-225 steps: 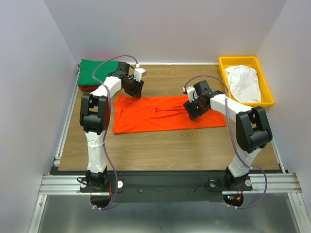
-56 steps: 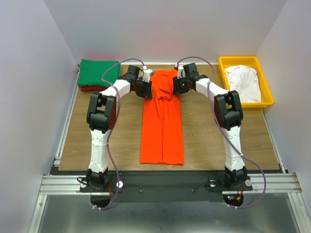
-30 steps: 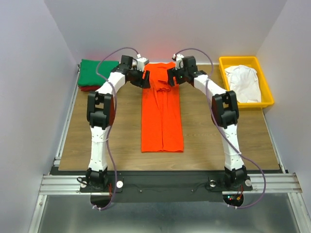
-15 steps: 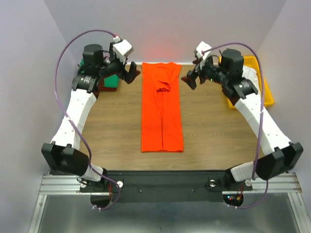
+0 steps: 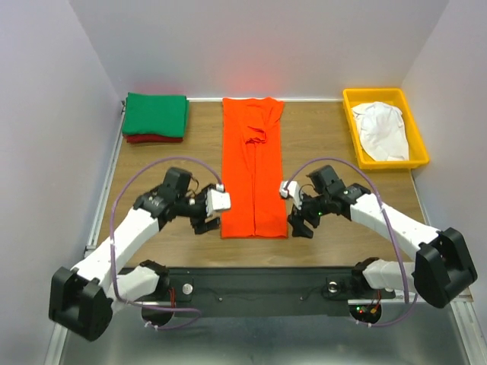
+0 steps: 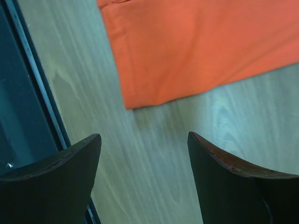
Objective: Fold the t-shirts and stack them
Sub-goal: Fold the tshirt
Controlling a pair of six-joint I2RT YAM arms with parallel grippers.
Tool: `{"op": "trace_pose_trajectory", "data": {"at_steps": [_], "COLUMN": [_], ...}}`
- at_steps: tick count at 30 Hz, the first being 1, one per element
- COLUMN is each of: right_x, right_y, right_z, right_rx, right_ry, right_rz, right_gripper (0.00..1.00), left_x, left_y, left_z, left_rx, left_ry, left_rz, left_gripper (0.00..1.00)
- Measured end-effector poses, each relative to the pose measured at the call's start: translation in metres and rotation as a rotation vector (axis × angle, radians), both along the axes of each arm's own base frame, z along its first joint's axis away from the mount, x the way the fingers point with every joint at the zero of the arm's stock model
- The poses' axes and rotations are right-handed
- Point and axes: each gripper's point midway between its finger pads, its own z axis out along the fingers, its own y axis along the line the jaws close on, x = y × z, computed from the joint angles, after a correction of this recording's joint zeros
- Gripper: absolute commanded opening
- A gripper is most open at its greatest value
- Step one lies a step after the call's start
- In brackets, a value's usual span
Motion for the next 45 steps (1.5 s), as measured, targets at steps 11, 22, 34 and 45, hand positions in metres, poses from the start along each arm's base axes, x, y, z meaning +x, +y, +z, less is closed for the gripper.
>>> {"op": "trace_pose_trajectory", "data": {"at_steps": [11, 22, 34, 45], "right_x": [0.001, -0.009, -0.039, -0.027], "right_y": [0.007, 0.036, 0.043, 0.044], "right_z": [-0.030, -0.014, -0.050, -0.069], "right_rx": [-0.149, -0.079, -0.119, -0.139], "right_ry": [-0.069, -0.142, -0.136, -0.229], "right_rz": [0.083, 0.181, 0.308, 0.288], "right_gripper": [0.73, 0.64, 0.63, 0.50], "left_x": [-0.033, -0.041, -0.041, -0.043], "left_y": [-0.007, -0.029, -0.026, -0.027], "left_z": [-0.051, -0.061, -0.088, -0.096], "left_rx": [0.082, 0.141, 0.252, 0.284], "left_ry": [-0.065, -0.134, -0.124, -0.136], "left_rz": [-0.118, -0.258, -0.312, -0.356], "left_gripper": [0.76, 0.68, 0.59, 0.61]}}
